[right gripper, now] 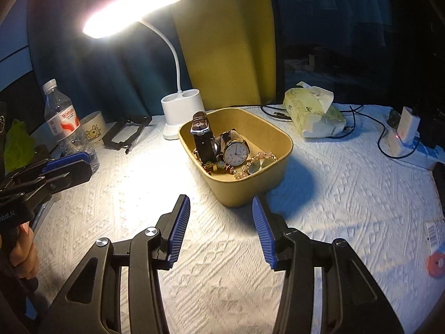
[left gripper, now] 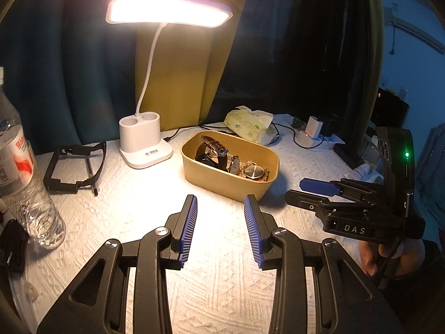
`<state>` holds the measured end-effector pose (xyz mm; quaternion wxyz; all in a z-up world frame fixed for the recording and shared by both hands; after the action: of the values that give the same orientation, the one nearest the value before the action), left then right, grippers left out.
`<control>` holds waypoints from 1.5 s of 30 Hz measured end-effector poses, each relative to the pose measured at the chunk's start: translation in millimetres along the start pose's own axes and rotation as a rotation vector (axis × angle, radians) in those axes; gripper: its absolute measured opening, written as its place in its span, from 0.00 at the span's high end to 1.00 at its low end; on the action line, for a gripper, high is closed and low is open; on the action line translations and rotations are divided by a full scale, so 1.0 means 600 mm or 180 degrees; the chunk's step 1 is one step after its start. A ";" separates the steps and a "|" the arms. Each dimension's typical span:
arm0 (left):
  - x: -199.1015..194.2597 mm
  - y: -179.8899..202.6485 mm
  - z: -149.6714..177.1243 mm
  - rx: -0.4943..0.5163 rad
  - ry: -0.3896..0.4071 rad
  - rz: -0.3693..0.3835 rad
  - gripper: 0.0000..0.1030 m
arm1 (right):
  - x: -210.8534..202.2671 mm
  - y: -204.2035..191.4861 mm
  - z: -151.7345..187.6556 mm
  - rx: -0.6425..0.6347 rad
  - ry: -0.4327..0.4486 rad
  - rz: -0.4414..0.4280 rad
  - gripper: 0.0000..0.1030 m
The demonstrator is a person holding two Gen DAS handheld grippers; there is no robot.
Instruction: Organize jewelry
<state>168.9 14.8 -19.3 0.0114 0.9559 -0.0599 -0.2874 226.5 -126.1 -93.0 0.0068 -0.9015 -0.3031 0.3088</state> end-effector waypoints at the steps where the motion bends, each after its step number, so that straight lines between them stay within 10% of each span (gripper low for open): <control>1: -0.003 0.001 0.002 0.0006 0.0004 0.0001 0.64 | -0.003 -0.002 0.002 0.0000 0.0002 -0.0002 0.54; 45: -0.130 0.045 0.018 0.0071 0.0312 0.0089 0.62 | -0.144 -0.045 0.051 -0.0002 0.0312 0.0114 0.53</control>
<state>95.8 -2.4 15.9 0.0076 0.9679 -0.0758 -0.2393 140.4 -156.9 -64.8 0.0158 -0.9208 -0.2864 0.2642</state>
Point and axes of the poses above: each gripper's, at about its wrist camera, not at the fingertips, and x roughly the way its jaws point, y to its right, z to its underside, the point moved 5 cm from there along x, roughly the way its jaws point, and after that the axes turned 7 degrees about x, right-handed, at the moved point
